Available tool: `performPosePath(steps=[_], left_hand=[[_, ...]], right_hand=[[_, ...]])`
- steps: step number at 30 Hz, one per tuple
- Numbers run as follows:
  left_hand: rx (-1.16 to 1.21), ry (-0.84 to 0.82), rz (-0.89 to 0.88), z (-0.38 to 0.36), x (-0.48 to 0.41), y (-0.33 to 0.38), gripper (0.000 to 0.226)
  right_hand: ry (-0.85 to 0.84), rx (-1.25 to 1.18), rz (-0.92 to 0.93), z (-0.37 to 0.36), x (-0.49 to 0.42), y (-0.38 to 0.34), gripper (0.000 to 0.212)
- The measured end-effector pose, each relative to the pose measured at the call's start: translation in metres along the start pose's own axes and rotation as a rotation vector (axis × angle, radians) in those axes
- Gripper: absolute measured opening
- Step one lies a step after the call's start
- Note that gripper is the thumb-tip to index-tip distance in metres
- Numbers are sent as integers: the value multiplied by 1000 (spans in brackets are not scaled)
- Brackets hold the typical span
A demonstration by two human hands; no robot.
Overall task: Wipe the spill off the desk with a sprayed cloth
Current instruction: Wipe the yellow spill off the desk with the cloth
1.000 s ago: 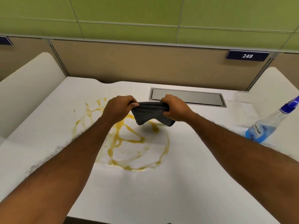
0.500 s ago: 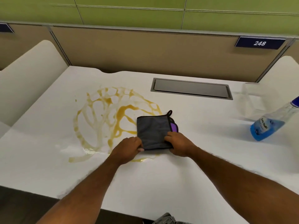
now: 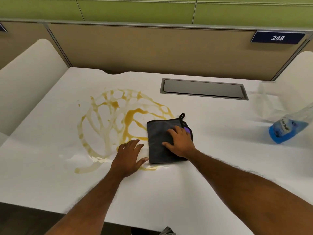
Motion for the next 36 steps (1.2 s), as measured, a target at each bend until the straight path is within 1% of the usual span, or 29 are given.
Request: performPosePath(steps=[2, 4, 6, 9, 11, 15, 18, 20, 22, 24, 25, 27, 29, 31, 32, 34, 36], left_hand=[[8, 18, -8, -3, 4, -11, 76], [-5, 28, -28, -8, 7, -17, 73], [-16, 47, -52, -11, 13, -17, 69], [33, 107, -76, -19, 37, -19, 66], [64, 139, -69, -29, 60, -24, 69], [98, 134, -6, -48, 85, -34, 76], [113, 109, 6, -47, 82, -35, 76], [118, 84, -1, -49, 80, -34, 75], [134, 78, -17, -53, 87, -35, 73], [150, 89, -25, -56, 99, -37, 70], [157, 96, -24, -58, 105, -39, 69], [184, 105, -15, -61, 112, -44, 67], [203, 126, 0, -61, 113, -48, 66], [223, 147, 13, -59, 113, -50, 65], [235, 157, 18, -59, 114, -50, 66], [256, 169, 23, -62, 114, -52, 66], [280, 162, 38, -63, 116, -56, 65]], right_hand=[[-70, -6, -84, -21, -10, -9, 86], [-66, 78, -135, -40, -14, -21, 92], [-34, 162, -158, -51, -9, -29, 91], [15, 190, -132, -56, 5, -23, 83], [34, 200, -139, -54, 14, -11, 80], [79, 160, -259, -43, 6, 7, 76], [65, 103, -353, -38, -17, -3, 81], [46, 123, -335, -40, -23, -18, 81], [16, 187, -253, -51, -16, -30, 76], [17, 240, -179, -60, 0, -29, 70], [24, 239, -172, -61, 8, -21, 69], [51, 205, -224, -55, 16, -2, 70], [78, 155, -327, -47, 9, 7, 75], [89, 94, -425, -42, -5, 1, 82], [83, 79, -444, -42, -12, -8, 85], [43, 112, -392, -50, -18, -33, 84], [23, 186, -258, -66, -5, -53, 79]])
Point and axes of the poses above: each hand's wrist, its own x-axis away from the middle knuckle, its own z-axis out of the back of the hand, y = z × x, the point moved 10 cm from there along -x, towards the middle knuckle, and after that the axes turned 15 degrees about -y, right-handed, at the moved point
